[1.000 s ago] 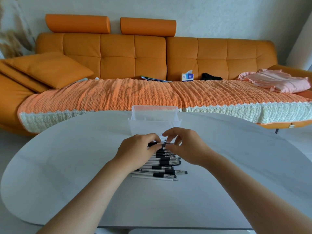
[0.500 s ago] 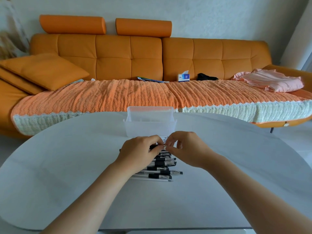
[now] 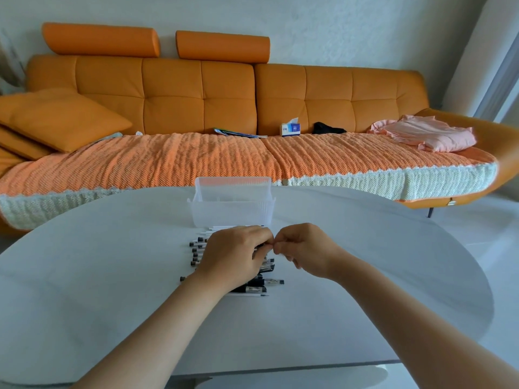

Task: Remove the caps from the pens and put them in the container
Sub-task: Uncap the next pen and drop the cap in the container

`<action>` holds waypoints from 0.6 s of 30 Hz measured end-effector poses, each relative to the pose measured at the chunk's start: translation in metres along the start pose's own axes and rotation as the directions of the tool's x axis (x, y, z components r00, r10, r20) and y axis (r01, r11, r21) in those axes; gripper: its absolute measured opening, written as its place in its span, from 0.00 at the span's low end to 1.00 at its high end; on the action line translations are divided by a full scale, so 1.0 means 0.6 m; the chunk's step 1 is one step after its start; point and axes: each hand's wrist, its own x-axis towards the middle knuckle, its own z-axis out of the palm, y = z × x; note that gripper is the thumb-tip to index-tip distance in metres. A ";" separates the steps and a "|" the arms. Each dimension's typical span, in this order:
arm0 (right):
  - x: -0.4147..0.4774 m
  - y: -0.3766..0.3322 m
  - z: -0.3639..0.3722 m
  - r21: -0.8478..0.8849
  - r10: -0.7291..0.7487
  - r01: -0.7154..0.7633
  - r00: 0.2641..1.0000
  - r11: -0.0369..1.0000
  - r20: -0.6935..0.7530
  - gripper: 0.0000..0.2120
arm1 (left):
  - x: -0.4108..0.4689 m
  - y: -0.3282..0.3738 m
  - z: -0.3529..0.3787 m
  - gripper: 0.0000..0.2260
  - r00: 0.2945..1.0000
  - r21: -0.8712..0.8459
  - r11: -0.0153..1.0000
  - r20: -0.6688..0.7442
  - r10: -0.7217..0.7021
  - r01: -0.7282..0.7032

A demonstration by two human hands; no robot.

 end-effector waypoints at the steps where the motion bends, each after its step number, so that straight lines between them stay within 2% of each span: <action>1: -0.002 0.001 -0.003 0.045 0.015 -0.016 1.000 0.999 0.018 0.12 | 0.001 0.003 0.002 0.05 1.000 0.009 1.000 -0.003 0.006 -0.006; 2: -0.002 0.003 -0.005 0.080 0.030 -0.033 0.999 0.996 0.029 0.12 | 0.001 0.007 0.004 0.05 1.000 0.002 1.000 0.005 -0.011 0.011; 4: -0.003 0.007 -0.010 0.072 0.053 -0.054 0.998 0.996 0.024 0.13 | 0.005 0.015 0.006 0.05 0.988 -0.079 0.987 0.089 -0.130 0.137; 6: -0.006 0.010 -0.013 -0.098 0.016 -0.019 1.000 0.995 -0.026 0.11 | 0.011 0.018 0.009 0.05 0.944 -0.171 0.943 0.219 -0.247 0.286; 8: -0.009 0.010 -0.013 -0.324 -0.085 0.062 0.995 0.944 -0.057 0.08 | 0.016 0.019 0.012 0.05 0.909 -0.225 0.904 0.298 -0.291 0.363; 10: -0.009 0.011 -0.013 -0.336 -0.110 0.081 0.992 0.938 -0.068 0.07 | 0.016 0.021 0.012 0.05 0.918 -0.230 0.910 0.283 -0.276 0.345; 13: -0.006 0.019 -0.020 -0.023 0.041 -0.042 0.999 0.999 -0.035 0.12 | 0.014 0.018 0.016 0.04 0.990 -0.066 0.992 0.095 -0.100 0.106; 15: -0.007 0.024 -0.027 0.055 0.122 -0.122 0.992 0.991 0.012 0.13 | 0.016 0.012 0.015 0.04 0.998 -0.022 0.999 0.044 -0.047 0.048; 16: -0.008 0.029 -0.030 0.003 0.137 -0.138 0.990 0.990 0.019 0.13 | 0.017 0.008 0.013 0.04 0.996 -0.033 0.997 0.051 -0.072 0.074; 18: -0.009 0.040 -0.035 -0.253 0.115 -0.114 0.993 0.961 -0.009 0.10 | 0.017 -0.003 0.012 0.04 0.985 -0.058 0.988 0.103 -0.139 0.145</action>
